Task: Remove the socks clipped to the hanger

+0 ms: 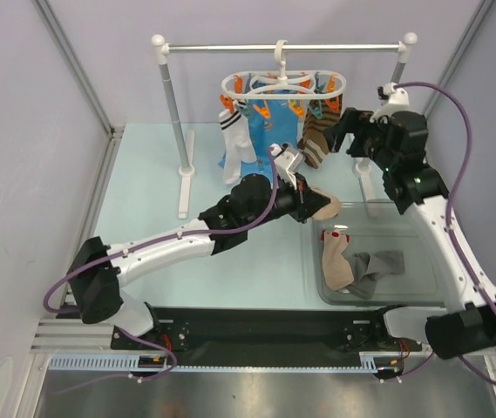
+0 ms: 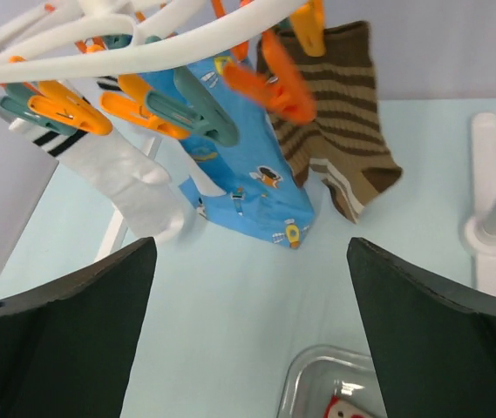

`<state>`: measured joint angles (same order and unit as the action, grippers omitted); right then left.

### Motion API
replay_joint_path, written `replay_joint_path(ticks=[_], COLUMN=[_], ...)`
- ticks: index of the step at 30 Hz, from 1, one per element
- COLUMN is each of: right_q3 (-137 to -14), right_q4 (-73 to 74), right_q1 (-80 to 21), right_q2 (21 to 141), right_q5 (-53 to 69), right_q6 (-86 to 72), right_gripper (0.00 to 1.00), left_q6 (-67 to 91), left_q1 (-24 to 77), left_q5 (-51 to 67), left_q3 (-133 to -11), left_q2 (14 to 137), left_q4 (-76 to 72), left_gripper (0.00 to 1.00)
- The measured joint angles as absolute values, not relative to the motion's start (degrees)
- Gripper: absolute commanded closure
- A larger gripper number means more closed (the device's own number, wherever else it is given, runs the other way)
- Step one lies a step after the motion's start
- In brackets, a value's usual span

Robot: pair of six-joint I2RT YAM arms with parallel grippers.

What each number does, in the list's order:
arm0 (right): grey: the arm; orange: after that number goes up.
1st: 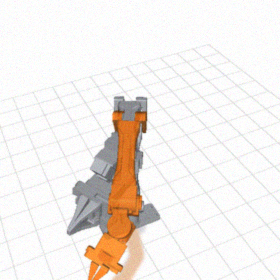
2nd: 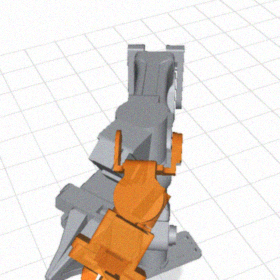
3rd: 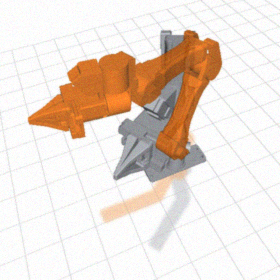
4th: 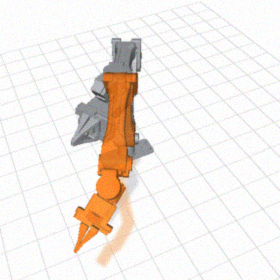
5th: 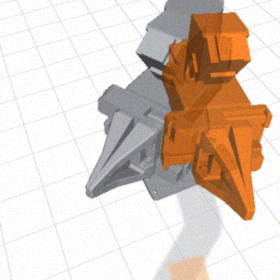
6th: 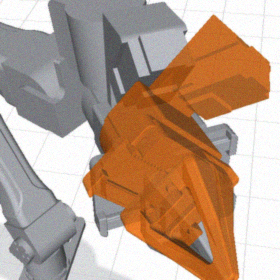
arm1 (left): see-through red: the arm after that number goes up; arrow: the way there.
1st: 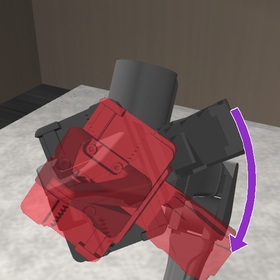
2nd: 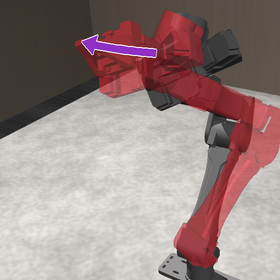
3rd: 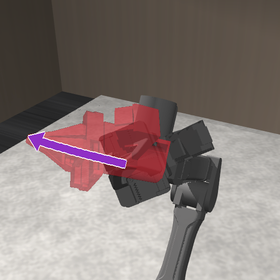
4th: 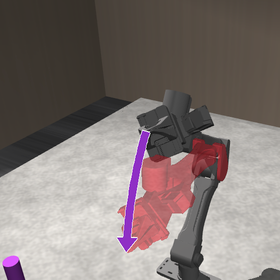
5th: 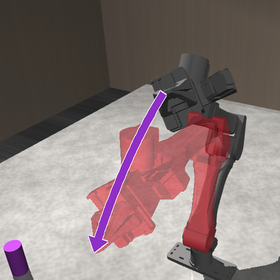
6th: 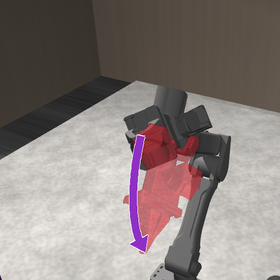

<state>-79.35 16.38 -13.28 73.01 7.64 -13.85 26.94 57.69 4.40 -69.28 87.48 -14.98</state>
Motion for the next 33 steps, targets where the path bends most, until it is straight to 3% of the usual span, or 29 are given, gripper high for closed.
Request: replay_joint_path(ticks=[6,12,15,18,19,23,25,33], right_q3=[-78.46,-81.14,-81.21,-78.76,-77.89,-76.93,-76.58,-73.25], right_q4=[22.92,26.55,26.81,26.46,26.52,26.89,26.79,25.19], right_q1=[-11.68,-10.31,-10.31,-10.31,-10.31,-10.26,-10.26,-10.26], right_q2=[60.16,51.33,49.43,47.88,47.51,47.79,47.92,48.69], right_q5=[-1.76,-7.55,-8.93,-10.57,-11.14,-12.14,-12.53,-12.67], right_q6=[-17.02,-18.46,-18.44,-18.35,-18.28,-17.96,-17.98,-18.87], right_gripper=[0.00,0.00,0.00,0.00,0.00,0.00,0.01,0.00], left_q6=[30.83,33.45,34.54,35.59,35.99,36.40,35.88,29.85], left_q1=[59.51,62.59,63.94,64.45,64.53,64.53,64.53,64.53], left_q5=[6.31,7.38,8.23,10.87,12.27,16.97,18.52,17.39], left_q3=[-68.97,-72.42,-75.57,-78.39,-79.64,-81.89,-82.46,-90.76], left_q2=[85.95,91.26,97.08,102.59,104.53,108.51,108.57,108.27], left_q4=[-16.10,-16.86,-17.15,-16.97,-16.80,-14.26,-11.92,2.02], left_gripper=[1.00,0.93,0.85,0.67,0.53,0.31,0.27,0.25])
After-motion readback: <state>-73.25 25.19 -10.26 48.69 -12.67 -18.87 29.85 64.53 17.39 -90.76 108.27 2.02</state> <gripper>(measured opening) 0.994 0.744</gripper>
